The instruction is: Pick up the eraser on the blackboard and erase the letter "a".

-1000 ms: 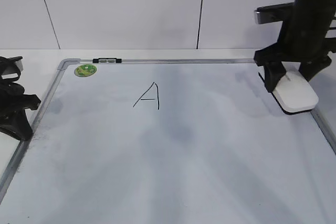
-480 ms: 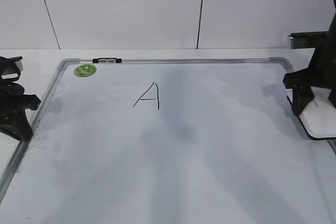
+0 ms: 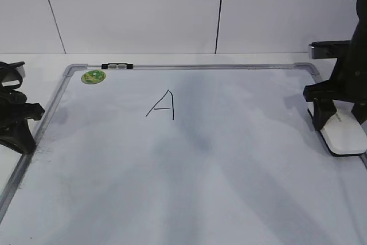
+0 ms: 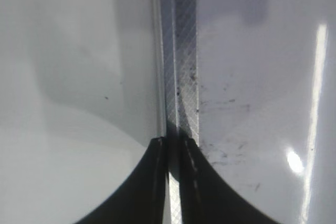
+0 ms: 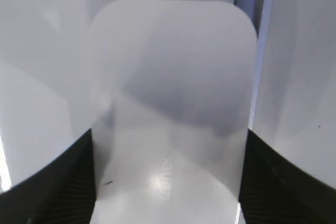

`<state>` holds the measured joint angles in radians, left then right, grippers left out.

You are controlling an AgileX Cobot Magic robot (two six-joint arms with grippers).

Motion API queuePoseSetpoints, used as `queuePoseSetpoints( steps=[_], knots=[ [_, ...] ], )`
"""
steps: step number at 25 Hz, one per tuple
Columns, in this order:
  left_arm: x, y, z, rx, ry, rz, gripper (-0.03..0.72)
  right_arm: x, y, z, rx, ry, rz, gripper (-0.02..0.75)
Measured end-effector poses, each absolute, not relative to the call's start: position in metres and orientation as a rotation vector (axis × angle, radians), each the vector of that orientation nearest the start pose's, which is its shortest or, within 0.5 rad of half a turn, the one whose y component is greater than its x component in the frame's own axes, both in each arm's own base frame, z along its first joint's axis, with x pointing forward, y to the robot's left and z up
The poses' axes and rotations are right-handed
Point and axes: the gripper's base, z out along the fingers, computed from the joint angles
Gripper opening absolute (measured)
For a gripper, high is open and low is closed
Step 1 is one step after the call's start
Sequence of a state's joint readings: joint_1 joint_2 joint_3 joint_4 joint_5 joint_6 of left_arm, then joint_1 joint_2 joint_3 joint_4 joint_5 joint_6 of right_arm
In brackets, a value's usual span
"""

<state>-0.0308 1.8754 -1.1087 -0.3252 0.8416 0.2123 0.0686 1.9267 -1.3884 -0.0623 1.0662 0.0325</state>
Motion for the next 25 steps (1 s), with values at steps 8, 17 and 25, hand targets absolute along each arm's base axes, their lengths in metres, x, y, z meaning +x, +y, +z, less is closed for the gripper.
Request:
queuePoseSetpoints(
  steps=[8, 17, 25],
  knots=[
    [0.3362, -0.0321, 0.1522, 0.048, 3.048, -0.371, 0.034, 0.3777, 0.0212, 0.1935, -0.103, 3.047, -0.076, 0.559],
    [0.3362, -0.0321, 0.1522, 0.048, 3.048, -0.371, 0.034, 0.3814, 0.0215, 0.1923, -0.103, 3.013, -0.071, 0.559],
    [0.3362, -0.0321, 0.1522, 0.048, 3.048, -0.371, 0.034, 0.3836, 0.0217, 0.1886, -0.101, 3.007, -0.07, 0.561]
  ],
)
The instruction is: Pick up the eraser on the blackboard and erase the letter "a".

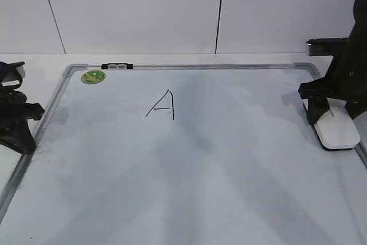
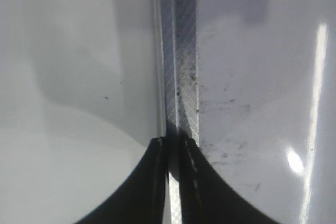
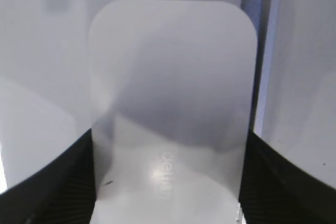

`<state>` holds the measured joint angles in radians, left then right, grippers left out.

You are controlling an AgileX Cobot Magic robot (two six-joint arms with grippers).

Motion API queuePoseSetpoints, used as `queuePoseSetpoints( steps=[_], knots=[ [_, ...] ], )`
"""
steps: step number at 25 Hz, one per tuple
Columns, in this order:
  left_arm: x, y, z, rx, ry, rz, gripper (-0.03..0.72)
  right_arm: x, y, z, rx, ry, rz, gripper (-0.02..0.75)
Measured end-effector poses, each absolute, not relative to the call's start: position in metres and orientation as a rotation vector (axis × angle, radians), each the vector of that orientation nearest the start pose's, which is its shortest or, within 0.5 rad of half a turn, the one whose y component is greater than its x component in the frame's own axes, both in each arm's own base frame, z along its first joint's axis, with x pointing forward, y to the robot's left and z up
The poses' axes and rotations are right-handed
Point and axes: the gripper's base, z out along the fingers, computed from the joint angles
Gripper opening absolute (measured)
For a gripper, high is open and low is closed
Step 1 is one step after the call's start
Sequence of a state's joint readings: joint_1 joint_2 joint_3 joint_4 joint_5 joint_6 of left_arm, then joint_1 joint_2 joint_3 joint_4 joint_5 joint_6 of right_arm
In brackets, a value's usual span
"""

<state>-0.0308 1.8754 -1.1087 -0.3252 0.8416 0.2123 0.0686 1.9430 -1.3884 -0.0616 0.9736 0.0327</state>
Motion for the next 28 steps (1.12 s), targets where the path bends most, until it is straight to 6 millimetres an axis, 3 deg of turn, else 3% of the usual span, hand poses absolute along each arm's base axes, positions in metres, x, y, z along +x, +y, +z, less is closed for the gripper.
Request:
queuePoseSetpoints(
  steps=[18, 28],
  knots=[
    [0.336, -0.032, 0.152, 0.048, 3.048, -0.371, 0.034, 0.386, 0.017, 0.193, -0.041, 2.999, -0.153, 0.615],
    [0.336, -0.032, 0.152, 0.046, 3.047, -0.37, 0.034, 0.399, 0.017, 0.245, 0.0, 2.988, -0.151, 0.612]
  ],
)
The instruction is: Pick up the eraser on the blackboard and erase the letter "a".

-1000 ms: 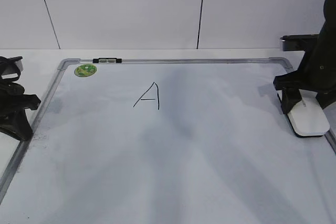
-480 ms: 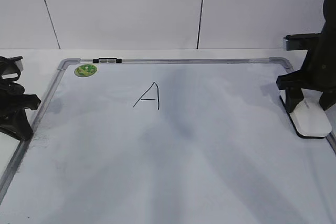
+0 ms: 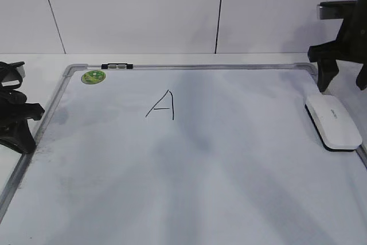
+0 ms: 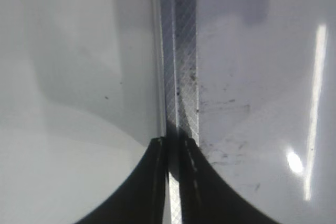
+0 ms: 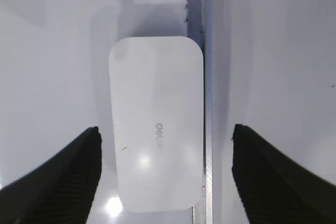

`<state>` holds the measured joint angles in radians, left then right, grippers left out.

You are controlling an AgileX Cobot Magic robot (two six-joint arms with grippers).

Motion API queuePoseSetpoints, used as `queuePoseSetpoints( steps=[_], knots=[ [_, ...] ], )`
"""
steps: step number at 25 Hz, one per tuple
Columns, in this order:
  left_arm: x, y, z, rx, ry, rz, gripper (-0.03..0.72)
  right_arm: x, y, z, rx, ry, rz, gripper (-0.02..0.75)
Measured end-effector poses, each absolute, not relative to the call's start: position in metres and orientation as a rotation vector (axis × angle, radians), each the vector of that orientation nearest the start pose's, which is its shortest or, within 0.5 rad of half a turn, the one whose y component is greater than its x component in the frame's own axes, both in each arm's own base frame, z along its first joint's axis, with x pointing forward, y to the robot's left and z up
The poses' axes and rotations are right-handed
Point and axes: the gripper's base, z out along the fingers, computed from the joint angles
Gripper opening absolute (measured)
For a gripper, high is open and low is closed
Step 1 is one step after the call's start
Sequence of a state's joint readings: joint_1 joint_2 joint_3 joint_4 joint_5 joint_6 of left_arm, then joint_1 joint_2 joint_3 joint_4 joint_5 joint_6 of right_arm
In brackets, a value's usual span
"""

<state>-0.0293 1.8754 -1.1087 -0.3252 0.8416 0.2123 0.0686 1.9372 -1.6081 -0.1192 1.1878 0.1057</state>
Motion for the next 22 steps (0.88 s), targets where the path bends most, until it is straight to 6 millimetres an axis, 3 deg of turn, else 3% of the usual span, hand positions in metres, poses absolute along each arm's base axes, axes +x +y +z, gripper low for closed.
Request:
queuePoseSetpoints(
  steps=[8, 15, 18, 22],
  knots=[
    [0.336, -0.032, 0.152, 0.055, 3.046, -0.37, 0.06, 0.4, 0.025, 0.274, -0.029, 2.929, -0.024, 0.579],
    [0.336, -0.031, 0.154, 0.087, 3.042, -0.35, 0.235, 0.395, 0.026, 0.286, -0.059, 2.904, -0.001, 0.577],
    [0.335, -0.03, 0.164, 0.096, 3.015, -0.343, 0.305, 0.392, 0.027, 0.294, -0.062, 2.885, 0.018, 0.576],
    [0.329, -0.03, 0.186, 0.111, 2.967, -0.341, 0.334, 0.385, 0.026, 0.308, -0.066, 2.849, 0.019, 0.576]
  ],
)
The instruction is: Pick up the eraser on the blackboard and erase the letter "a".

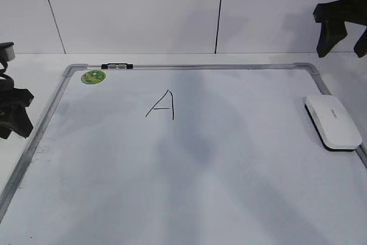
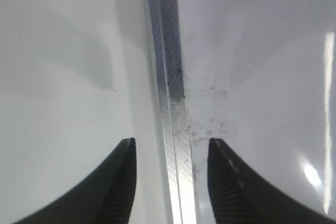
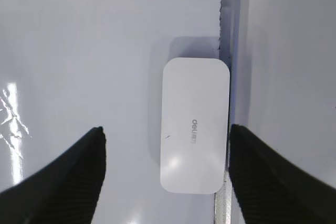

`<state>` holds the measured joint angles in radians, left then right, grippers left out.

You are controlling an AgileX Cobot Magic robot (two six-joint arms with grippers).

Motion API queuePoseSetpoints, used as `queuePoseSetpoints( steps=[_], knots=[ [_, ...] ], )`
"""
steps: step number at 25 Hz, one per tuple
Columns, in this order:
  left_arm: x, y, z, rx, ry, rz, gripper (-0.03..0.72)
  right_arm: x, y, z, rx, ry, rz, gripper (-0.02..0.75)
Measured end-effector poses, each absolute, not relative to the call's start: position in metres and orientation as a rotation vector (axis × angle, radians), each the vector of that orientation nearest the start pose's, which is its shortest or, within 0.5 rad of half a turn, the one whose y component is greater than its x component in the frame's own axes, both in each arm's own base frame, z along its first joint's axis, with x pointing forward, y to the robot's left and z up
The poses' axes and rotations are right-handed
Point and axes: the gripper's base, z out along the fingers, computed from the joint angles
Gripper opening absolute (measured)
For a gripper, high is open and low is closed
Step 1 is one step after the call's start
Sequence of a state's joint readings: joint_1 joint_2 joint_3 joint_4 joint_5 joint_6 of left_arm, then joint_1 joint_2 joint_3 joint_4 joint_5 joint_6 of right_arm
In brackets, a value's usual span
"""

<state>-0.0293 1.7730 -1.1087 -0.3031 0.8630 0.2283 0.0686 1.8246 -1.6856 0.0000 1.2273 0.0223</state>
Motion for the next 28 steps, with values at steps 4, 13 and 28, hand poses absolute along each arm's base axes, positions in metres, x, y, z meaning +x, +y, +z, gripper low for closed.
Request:
queuePoseSetpoints(
  steps=[4, 13, 28],
  knots=[
    [0.317, -0.031, 0.214, 0.137, 2.934, -0.352, 0.34, 0.374, 0.028, 0.329, -0.07, 2.798, 0.05, 0.576],
    [0.28, -0.031, 0.275, 0.184, 2.848, -0.351, 0.34, 0.327, 0.025, 0.372, -0.088, 2.696, 0.061, 0.573],
    [0.219, -0.022, 0.329, 0.153, 2.818, -0.242, 0.34, 0.221, 0.017, 0.365, -0.116, 2.712, 0.05, 0.572]
  ],
)
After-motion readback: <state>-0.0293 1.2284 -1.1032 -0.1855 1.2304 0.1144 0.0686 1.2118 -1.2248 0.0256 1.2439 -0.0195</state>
